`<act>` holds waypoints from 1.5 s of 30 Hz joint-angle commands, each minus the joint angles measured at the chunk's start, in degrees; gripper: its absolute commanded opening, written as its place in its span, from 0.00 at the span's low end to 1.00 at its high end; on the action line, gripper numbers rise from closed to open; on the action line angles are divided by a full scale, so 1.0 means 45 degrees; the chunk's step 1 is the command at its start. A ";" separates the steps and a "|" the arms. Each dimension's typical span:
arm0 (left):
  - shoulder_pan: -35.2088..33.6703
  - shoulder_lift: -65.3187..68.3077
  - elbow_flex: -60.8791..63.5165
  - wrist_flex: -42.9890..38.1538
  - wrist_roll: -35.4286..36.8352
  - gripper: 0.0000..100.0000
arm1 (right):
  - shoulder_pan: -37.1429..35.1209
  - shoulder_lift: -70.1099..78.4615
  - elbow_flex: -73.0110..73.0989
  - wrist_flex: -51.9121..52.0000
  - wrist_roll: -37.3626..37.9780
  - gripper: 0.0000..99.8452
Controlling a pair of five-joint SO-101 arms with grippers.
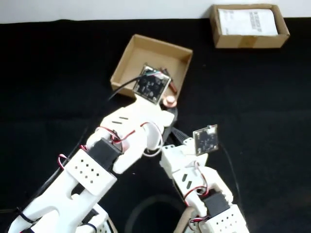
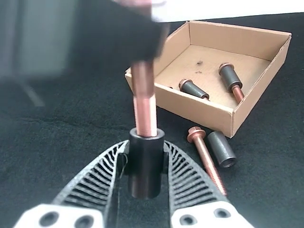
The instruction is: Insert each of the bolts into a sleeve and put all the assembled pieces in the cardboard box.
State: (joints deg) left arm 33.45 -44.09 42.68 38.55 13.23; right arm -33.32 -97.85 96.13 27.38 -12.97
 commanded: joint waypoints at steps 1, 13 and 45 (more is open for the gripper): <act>0.0147 -0.0303 0.0186 0.0625 0.0039 0.01 | -0.0029 -0.0127 0.1651 -0.0029 0.0098 0.01; 0.0147 -0.0322 0.1983 0.0957 0.0039 0.01 | 0.0400 -0.0127 0.1651 -0.0029 0.0098 0.01; -0.3565 -0.7082 -0.0440 1.0159 -0.1973 0.02 | 0.3233 0.4405 -0.6105 0.0987 0.0449 0.01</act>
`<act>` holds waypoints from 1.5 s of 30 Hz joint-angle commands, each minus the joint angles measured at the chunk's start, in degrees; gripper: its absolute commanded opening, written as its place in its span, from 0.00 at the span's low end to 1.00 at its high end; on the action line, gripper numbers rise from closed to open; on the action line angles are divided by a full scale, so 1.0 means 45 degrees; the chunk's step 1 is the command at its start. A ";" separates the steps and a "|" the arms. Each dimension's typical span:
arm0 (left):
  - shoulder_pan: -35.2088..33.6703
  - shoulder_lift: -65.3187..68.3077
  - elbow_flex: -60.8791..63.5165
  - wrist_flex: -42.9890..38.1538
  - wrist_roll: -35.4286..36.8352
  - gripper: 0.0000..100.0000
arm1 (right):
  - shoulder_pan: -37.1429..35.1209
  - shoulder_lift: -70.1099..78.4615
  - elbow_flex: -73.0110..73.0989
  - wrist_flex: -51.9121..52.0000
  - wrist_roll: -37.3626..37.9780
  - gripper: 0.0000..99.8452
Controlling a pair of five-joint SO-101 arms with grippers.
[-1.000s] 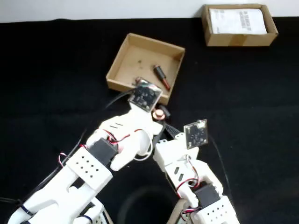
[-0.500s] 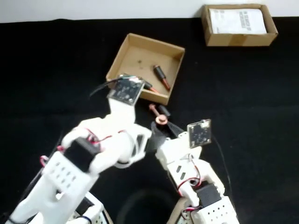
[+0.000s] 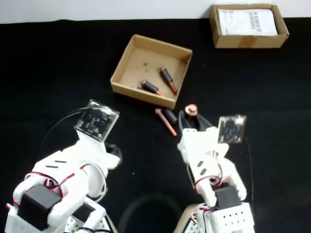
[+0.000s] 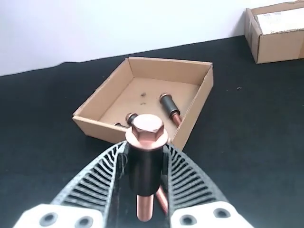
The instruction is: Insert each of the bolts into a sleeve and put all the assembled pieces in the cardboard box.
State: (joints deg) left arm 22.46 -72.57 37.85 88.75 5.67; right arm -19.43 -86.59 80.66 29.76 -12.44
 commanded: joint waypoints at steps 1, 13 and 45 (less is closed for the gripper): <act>-0.1573 -0.1104 0.1084 -0.1524 -0.0313 0.01 | 0.0107 0.2823 -0.3507 0.0713 0.0527 0.01; -0.3722 -0.5832 1.0208 -0.8381 -0.0332 0.01 | 0.0107 1.2220 -1.1927 0.2139 0.5978 0.01; -0.4151 -0.5148 1.3275 -1.1604 0.1446 0.01 | -0.0733 2.8298 -2.4234 0.2549 0.9807 0.01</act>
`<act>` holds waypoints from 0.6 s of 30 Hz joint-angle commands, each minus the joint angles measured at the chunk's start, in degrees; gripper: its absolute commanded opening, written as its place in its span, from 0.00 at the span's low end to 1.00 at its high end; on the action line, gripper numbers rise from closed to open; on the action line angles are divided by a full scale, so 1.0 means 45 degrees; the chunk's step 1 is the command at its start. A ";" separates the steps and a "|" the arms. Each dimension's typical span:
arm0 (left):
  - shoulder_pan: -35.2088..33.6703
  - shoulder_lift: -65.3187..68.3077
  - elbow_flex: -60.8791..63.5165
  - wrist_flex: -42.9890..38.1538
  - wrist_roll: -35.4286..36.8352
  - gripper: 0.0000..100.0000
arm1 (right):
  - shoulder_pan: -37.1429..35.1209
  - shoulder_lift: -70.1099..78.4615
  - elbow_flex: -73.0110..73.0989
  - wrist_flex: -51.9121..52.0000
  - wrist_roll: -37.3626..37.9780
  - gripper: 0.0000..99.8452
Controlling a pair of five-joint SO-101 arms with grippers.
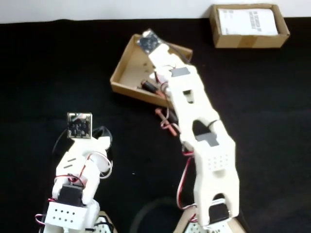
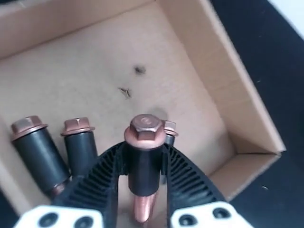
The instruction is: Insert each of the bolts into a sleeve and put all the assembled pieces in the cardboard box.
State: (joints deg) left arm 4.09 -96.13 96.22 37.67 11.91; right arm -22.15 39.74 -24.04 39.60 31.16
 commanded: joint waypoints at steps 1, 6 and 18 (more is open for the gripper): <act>-0.0068 0.0088 0.0303 -0.0254 0.0059 0.01 | -0.0225 0.0420 -0.0987 0.0869 0.0137 0.01; -0.0049 0.0088 0.0303 -0.0274 0.0059 0.01 | -0.0713 0.0322 -0.1123 0.2745 0.0137 0.12; -0.0049 0.0107 0.0303 -0.0254 0.0059 0.01 | -0.1065 -0.3311 -0.4132 0.9836 -0.1485 0.15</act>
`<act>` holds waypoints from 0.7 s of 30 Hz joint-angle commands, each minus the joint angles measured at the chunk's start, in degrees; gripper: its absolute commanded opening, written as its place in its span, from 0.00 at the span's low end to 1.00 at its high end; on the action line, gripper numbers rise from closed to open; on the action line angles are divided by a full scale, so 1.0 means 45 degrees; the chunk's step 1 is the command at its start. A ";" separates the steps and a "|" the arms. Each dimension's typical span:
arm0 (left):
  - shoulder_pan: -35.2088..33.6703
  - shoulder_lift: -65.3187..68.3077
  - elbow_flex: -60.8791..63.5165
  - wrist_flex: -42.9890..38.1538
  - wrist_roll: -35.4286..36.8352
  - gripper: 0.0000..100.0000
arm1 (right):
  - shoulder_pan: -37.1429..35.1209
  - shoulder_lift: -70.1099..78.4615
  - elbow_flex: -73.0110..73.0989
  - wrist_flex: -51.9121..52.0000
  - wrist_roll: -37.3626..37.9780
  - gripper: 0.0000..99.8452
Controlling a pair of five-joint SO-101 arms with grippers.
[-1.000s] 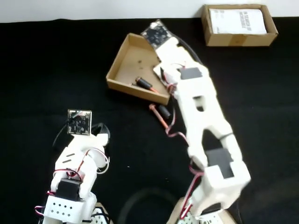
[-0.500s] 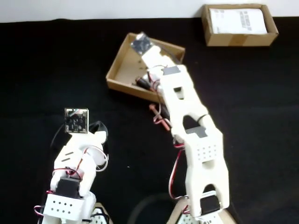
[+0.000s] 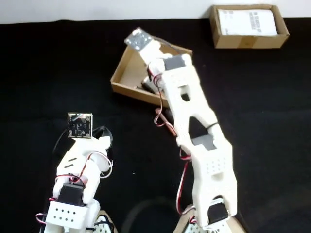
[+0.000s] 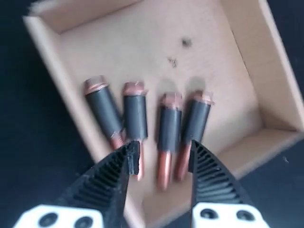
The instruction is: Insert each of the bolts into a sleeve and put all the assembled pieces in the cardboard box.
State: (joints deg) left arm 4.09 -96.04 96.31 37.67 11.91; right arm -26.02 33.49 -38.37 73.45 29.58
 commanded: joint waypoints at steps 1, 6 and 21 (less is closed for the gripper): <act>-0.0049 0.0088 0.0283 -0.0254 0.0059 0.01 | -0.0244 -0.2335 -0.1084 0.3077 -0.1739 0.15; -0.0049 0.0088 0.0283 -0.0234 0.0059 0.01 | -0.0459 -0.3976 -0.1065 0.6183 -0.3634 0.15; -0.0127 0.0088 0.0283 -0.0195 0.0059 0.01 | 0.0264 -0.9426 1.0716 0.1631 -0.4415 0.13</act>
State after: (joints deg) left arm 4.09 -96.04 96.31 37.67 11.91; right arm -26.64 -5.89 1.71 88.40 9.45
